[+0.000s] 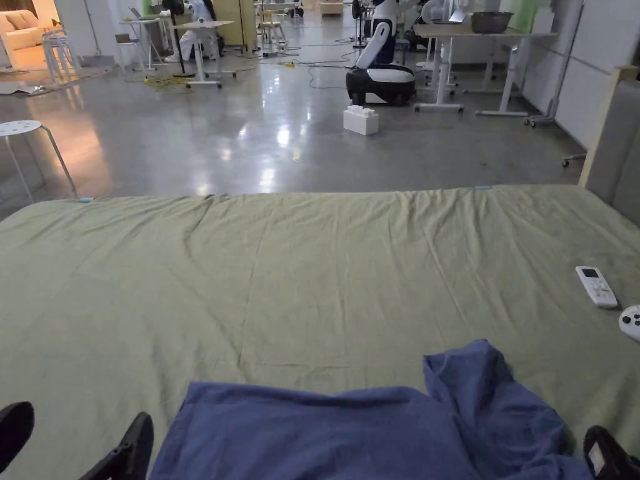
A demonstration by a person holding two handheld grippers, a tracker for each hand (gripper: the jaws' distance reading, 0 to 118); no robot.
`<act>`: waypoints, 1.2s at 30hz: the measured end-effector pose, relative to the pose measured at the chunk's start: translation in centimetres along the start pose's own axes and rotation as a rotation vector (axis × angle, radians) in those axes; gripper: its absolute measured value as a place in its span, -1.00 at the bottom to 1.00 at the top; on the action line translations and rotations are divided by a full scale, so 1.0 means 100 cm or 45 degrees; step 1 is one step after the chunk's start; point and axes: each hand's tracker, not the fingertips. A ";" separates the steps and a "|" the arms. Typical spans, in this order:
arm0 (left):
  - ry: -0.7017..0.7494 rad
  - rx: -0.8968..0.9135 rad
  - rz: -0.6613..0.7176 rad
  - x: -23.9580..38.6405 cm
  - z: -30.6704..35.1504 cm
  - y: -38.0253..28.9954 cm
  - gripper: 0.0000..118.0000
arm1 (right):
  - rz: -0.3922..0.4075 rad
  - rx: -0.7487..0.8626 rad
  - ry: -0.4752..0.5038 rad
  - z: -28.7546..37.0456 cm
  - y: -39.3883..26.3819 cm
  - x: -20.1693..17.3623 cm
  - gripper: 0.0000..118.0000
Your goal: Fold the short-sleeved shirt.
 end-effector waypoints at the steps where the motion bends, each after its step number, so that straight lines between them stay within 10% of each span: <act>1: -0.018 -0.008 -0.005 0.006 0.001 0.001 0.29 | 0.002 0.011 0.031 0.002 0.005 -0.006 0.42; 5: -0.081 -0.022 -0.087 0.022 0.009 0.011 -0.88 | 0.003 -0.001 0.105 0.010 0.010 -0.019 -0.77; 8: -0.118 -0.031 -0.131 0.028 0.014 0.012 -0.99 | 0.152 -0.054 0.092 0.009 0.011 -0.033 -1.00; 11: -0.137 -0.047 -0.074 0.025 0.017 0.006 -1.00 | 0.237 0.040 0.118 0.014 0.009 -0.041 -1.00; 13: -0.156 -0.100 -0.024 0.022 0.015 0.005 -1.00 | 0.085 -0.118 0.140 0.010 0.000 -0.039 -1.00; 15: -0.127 -0.083 -0.038 0.020 0.015 0.003 -1.00 | 0.182 -0.006 0.141 0.010 0.005 -0.039 -1.00; 26: -0.147 -0.182 0.037 0.006 -0.009 -0.009 -1.00 | 0.039 -0.162 0.176 -0.001 -0.011 -0.030 -1.00; 36: -0.270 -0.703 0.314 -0.052 -0.187 -0.090 -0.74 | -0.080 -0.367 0.181 -0.022 -0.049 -0.020 -1.00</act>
